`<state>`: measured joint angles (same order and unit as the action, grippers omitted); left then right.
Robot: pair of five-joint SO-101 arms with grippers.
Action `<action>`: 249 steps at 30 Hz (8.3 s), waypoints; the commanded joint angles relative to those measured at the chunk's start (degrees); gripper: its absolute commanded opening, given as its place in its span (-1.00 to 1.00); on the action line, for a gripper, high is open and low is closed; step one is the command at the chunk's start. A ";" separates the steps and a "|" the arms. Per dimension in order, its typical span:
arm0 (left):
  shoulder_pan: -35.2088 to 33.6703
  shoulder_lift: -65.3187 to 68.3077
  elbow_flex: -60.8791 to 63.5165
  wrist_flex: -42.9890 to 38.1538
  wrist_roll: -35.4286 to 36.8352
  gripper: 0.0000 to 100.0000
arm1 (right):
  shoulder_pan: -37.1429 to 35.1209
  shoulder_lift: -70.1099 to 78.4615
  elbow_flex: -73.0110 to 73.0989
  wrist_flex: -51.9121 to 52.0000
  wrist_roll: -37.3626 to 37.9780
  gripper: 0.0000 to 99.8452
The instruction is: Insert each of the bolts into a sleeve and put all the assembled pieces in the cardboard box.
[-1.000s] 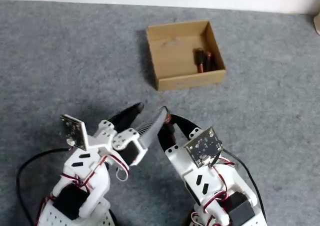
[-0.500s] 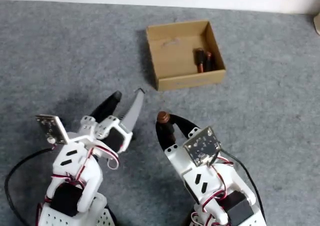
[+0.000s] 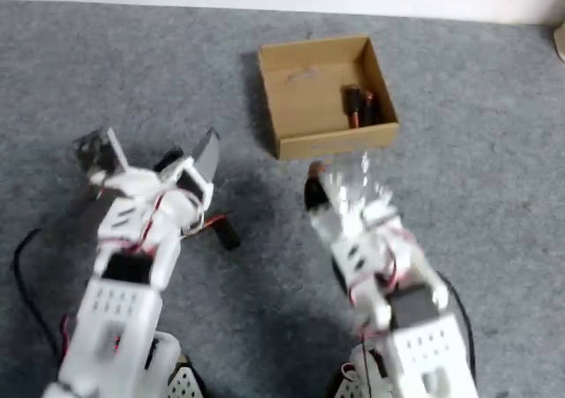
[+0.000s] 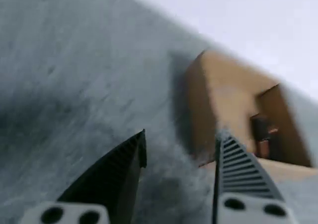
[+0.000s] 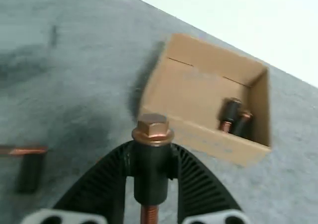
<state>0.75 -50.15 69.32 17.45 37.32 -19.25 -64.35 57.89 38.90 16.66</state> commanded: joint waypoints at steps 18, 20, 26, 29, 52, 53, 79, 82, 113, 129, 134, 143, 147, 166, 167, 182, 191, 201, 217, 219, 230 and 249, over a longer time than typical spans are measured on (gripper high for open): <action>-6.02 18.24 -11.03 -1.49 5.36 -0.54 | 11.82 108.00 -114.07 18.77 0.88 -0.99; -6.02 18.24 -11.03 -1.49 5.36 -0.54 | 11.56 116.00 -123.47 20.26 0.79 -0.99; -6.02 18.33 -11.03 -1.49 5.36 -0.54 | 9.01 133.58 -144.22 24.75 1.05 -0.99; -5.41 18.42 -11.03 -1.49 5.36 -0.54 | 8.22 137.71 -150.20 28.35 1.05 -0.99; -6.81 18.59 -11.56 -1.58 6.07 -0.55 | 5.67 119.69 -160.13 59.82 0.70 -0.33; -7.43 18.68 -12.00 -1.49 7.03 -0.55 | 4.97 116.88 -160.13 62.11 0.70 -0.33; -10.15 18.24 -12.26 -1.41 8.44 -0.55 | -24.22 37.58 -32.04 39.69 -0.88 -0.48; -10.95 18.24 -12.35 -1.41 8.44 -0.55 | -24.48 38.81 -22.20 32.31 -0.53 -0.48; -19.12 18.59 -17.10 2.99 13.27 -0.55 | -34.42 56.04 -29.05 6.29 -14.59 -0.47; -18.77 18.68 -17.10 2.99 13.19 -0.55 | -32.40 73.98 -34.42 2.68 -14.68 -0.47; -18.24 18.68 -17.10 2.99 13.19 -0.55 | -31.78 76.79 -35.82 2.59 -14.68 -0.47; -18.24 18.59 -17.10 2.99 13.19 -0.55 | -27.21 81.27 -39.52 2.42 -18.73 -0.48; -18.24 18.59 -17.01 2.99 13.19 -0.55 | -27.38 81.45 -39.25 2.51 -18.73 -0.60; -18.15 18.59 -17.01 3.08 13.36 -0.55 | -27.12 71.69 -39.16 9.89 -18.64 -0.99; -18.15 18.59 -17.10 3.08 13.45 -0.55 | -27.03 68.53 -38.55 9.98 -18.55 -0.99; -10.33 21.67 -17.27 4.75 15.91 -0.74 | -12.97 25.89 -18.51 16.84 -8.09 -0.99; -1.45 22.73 -23.52 24.97 17.93 -0.33 | -5.05 23.25 -17.89 20.09 -8.00 -0.99; -3.74 22.64 -14.46 28.04 28.22 -0.28 | -2.51 22.81 -13.85 20.44 -4.84 -0.99; -4.53 22.73 -14.37 46.24 25.32 -0.17 | -2.51 23.25 -11.74 18.33 -4.84 -0.99; -4.53 22.73 -14.29 46.15 25.67 -0.21 | -2.51 23.25 -11.74 18.33 -4.84 -0.99; -0.31 22.90 -13.76 40.97 29.80 -0.35 | -2.59 23.25 -11.56 16.66 -4.84 -0.99; -7.69 58.15 -37.32 39.38 34.20 -0.35 | -4.00 23.25 -8.66 14.02 -4.48 -0.99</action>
<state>-4.00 3.47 40.04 57.27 70.73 -22.33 -39.74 49.36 55.16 11.47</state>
